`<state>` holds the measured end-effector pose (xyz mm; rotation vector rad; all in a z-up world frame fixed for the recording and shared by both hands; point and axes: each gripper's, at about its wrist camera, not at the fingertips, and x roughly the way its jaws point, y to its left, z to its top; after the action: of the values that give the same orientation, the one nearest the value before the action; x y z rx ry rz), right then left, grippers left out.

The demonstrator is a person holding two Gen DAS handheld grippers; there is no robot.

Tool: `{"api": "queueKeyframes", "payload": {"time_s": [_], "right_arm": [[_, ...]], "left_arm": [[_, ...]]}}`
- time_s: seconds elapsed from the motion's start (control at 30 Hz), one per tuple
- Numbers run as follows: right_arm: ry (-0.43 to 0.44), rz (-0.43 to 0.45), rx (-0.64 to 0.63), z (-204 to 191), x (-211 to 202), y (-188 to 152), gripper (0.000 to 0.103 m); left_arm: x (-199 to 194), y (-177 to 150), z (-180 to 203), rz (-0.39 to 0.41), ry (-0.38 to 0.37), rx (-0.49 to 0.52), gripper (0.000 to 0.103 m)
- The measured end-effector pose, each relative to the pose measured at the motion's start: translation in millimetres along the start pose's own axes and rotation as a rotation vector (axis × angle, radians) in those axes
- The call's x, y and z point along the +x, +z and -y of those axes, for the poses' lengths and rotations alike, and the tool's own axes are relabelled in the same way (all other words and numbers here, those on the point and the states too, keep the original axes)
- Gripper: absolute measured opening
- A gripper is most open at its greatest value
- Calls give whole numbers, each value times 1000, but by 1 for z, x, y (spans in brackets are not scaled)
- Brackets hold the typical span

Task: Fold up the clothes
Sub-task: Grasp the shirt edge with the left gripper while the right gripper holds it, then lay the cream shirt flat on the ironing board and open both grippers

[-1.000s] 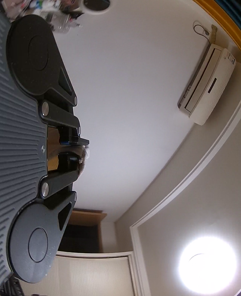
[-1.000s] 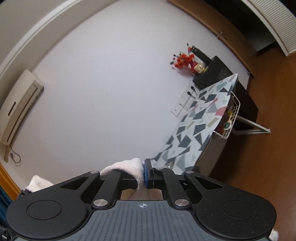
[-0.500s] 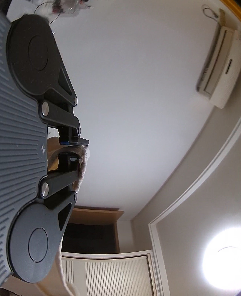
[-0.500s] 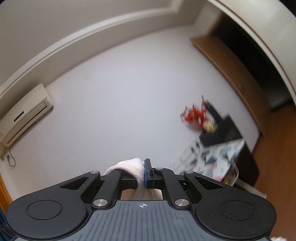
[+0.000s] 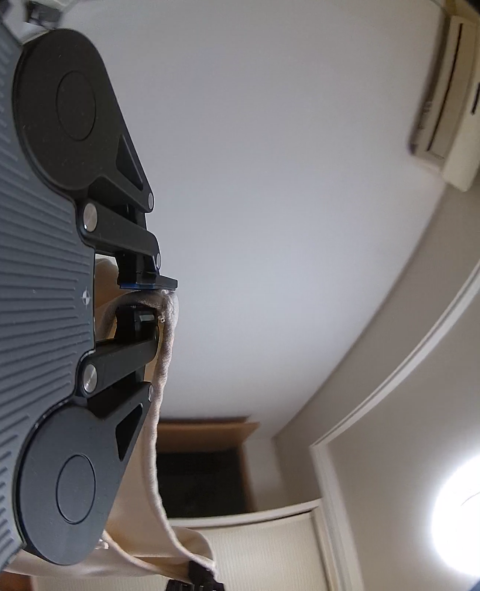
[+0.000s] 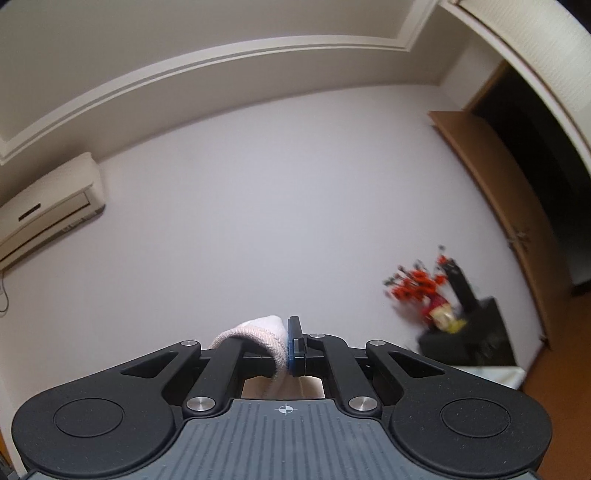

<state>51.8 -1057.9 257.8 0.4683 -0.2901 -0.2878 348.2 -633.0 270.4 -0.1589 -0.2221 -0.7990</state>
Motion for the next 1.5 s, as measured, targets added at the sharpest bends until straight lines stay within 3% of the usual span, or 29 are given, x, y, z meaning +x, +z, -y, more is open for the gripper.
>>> {"api": "queueKeyframes", "payload": {"time_s": [0.13, 0.27, 0.43, 0.53, 0.73, 0.9, 1.07, 1.17, 1.33, 1.4, 1.5], "right_arm": [[64, 45, -79, -10, 76, 10, 4], [117, 52, -77, -5, 148, 15, 4], [150, 32, -116, 11, 228, -4, 4], [162, -25, -102, 29, 287, -23, 4], [215, -174, -3, 100, 442, -70, 4], [234, -336, 34, 165, 599, -122, 4], [215, -551, -16, 212, 737, -215, 4], [189, -657, -77, 229, 788, -286, 4], [133, -842, -152, 248, 831, -404, 4], [127, -903, -180, 249, 835, -438, 4], [139, -973, -224, 249, 840, -471, 9]], "left_arm": [[46, 9, -17, 106, 46, 9, 8], [86, 8, -32, 121, 93, 6, 8], [144, -27, -36, 90, 193, 34, 8], [191, -53, -40, 46, 254, 53, 8], [313, -117, -42, -24, 459, 135, 8], [448, -189, -62, -202, 664, 210, 8], [548, -286, -100, -489, 827, 213, 8], [582, -349, -119, -643, 879, 272, 8], [618, -437, -142, -921, 926, 385, 9], [623, -456, -150, -1026, 903, 349, 20], [625, -468, -157, -1163, 820, 270, 57]]}}
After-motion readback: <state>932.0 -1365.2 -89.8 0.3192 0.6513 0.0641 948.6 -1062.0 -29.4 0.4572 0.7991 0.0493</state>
